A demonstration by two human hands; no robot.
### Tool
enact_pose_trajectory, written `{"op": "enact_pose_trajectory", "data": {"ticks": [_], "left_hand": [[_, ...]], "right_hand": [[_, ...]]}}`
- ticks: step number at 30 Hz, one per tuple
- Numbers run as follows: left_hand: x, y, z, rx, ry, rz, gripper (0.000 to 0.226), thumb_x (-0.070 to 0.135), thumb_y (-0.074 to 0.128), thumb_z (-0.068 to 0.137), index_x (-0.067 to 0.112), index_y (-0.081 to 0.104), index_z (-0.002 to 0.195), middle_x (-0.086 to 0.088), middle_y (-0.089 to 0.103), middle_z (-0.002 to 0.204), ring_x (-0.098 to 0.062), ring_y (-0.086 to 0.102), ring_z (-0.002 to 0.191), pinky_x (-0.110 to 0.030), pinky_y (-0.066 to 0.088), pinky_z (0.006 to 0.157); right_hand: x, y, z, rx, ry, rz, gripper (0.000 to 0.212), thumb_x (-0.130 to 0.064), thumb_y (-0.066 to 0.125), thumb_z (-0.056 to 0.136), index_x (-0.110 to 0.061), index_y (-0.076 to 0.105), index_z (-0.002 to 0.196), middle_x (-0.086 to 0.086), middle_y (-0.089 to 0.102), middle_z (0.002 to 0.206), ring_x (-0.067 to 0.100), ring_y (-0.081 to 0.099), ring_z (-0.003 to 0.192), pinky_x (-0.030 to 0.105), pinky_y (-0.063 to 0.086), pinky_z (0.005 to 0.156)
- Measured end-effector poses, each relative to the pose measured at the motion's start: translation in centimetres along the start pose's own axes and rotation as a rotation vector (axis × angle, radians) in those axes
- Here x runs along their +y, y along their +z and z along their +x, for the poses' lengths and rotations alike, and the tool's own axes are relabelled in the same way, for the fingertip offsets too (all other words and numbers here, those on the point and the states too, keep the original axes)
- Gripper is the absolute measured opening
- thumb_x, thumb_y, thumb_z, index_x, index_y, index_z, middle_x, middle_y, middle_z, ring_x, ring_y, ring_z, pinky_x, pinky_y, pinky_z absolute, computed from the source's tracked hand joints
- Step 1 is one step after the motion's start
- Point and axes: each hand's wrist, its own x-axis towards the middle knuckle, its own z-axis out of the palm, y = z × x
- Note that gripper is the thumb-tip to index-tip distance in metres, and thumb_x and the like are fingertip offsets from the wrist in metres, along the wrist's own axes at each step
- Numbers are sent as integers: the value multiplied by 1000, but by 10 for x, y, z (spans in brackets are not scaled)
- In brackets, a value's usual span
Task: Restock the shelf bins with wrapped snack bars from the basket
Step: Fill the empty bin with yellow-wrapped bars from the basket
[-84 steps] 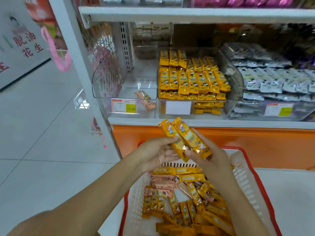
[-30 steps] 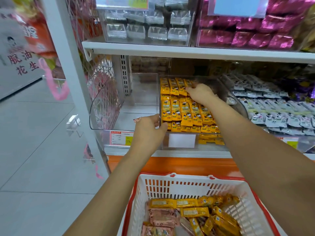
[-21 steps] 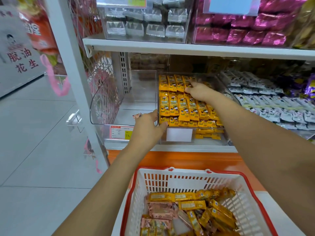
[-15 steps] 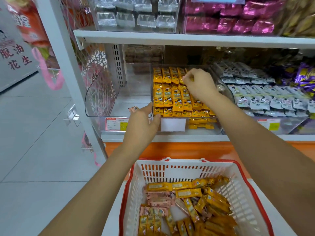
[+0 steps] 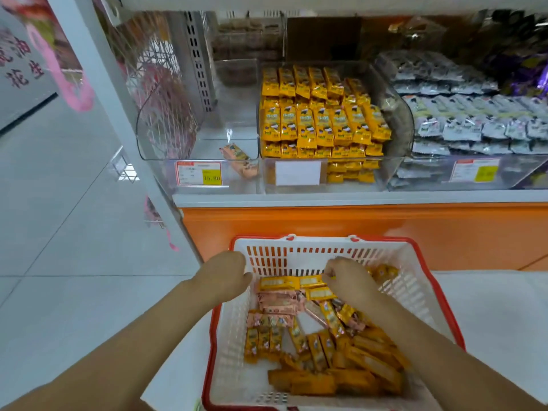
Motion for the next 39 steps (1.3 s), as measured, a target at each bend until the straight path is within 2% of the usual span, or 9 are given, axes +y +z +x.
{"op": "enact_pose_trajectory", "data": {"ticks": [1, 3, 7, 10, 18, 25, 33, 36, 39], "left_hand": [[-5, 6, 0, -51, -37, 5, 36, 33, 42, 99, 6, 57, 117, -10, 59, 120, -22, 56, 108, -28, 44, 83], [-14, 14, 0, -123, -82, 24, 39, 33, 40, 100, 5, 52, 124, -11, 57, 124, -22, 55, 112, -28, 44, 88], [-20, 22, 7, -206, -96, 54, 38, 33, 40, 100, 3, 53, 119, -12, 57, 120, -23, 54, 110, -31, 46, 89], [-17, 22, 13, -238, -97, 81, 38, 33, 39, 100, 3, 53, 118, -11, 56, 120, -22, 53, 110, -29, 43, 88], [-17, 16, 24, -286, -79, 107, 35, 34, 40, 101, 4, 53, 114, -10, 57, 114, -20, 52, 96, -28, 43, 81], [-23, 15, 26, -284, -56, 95, 34, 35, 39, 100, 6, 53, 111, -9, 58, 111, -17, 47, 87, -28, 43, 80], [-26, 16, 22, -291, -33, 129, 31, 30, 45, 99, 4, 53, 115, -9, 57, 103, -20, 55, 95, -27, 44, 80], [-25, 18, 20, -299, -31, 154, 29, 26, 49, 97, 5, 54, 117, -9, 59, 108, -21, 57, 100, -28, 46, 84], [-24, 18, 19, -292, -31, 153, 28, 25, 48, 97, 5, 54, 116, -9, 58, 104, -20, 57, 96, -27, 45, 81]], "right_hand": [[6, 14, 3, -39, 29, 2, 23, -26, 49, 98, -11, 65, 106, 9, 63, 113, 20, 63, 97, 31, 51, 83], [14, 40, 11, -118, 71, 2, 40, -22, 52, 97, -12, 49, 136, 8, 47, 140, 23, 50, 124, 32, 46, 98], [8, 79, 31, -195, 54, -54, 68, -22, 57, 96, -11, 20, 152, 6, 22, 157, 24, 20, 145, 33, 32, 114], [-4, 99, 49, -196, 17, -125, 67, -26, 56, 96, -10, 21, 151, 7, 25, 156, 25, 21, 144, 34, 27, 116], [-35, 129, 83, -182, -9, -438, 53, -31, 50, 98, -6, 31, 141, 17, 39, 140, 36, 36, 130, 44, 36, 106], [-32, 131, 91, -139, -112, -509, 46, -12, 51, 93, -7, 39, 137, 15, 44, 136, 33, 39, 127, 43, 33, 107], [5, 118, 77, -145, -12, -580, 51, -43, 44, 98, -7, 42, 134, 12, 50, 132, 30, 43, 125, 40, 31, 107], [22, 110, 77, -136, 15, -562, 33, -19, 41, 97, -8, 44, 128, 11, 54, 125, 27, 49, 117, 35, 40, 99], [22, 102, 79, -157, -1, -578, 30, -10, 40, 95, -9, 45, 125, 11, 56, 122, 26, 52, 113, 35, 43, 92]]}}
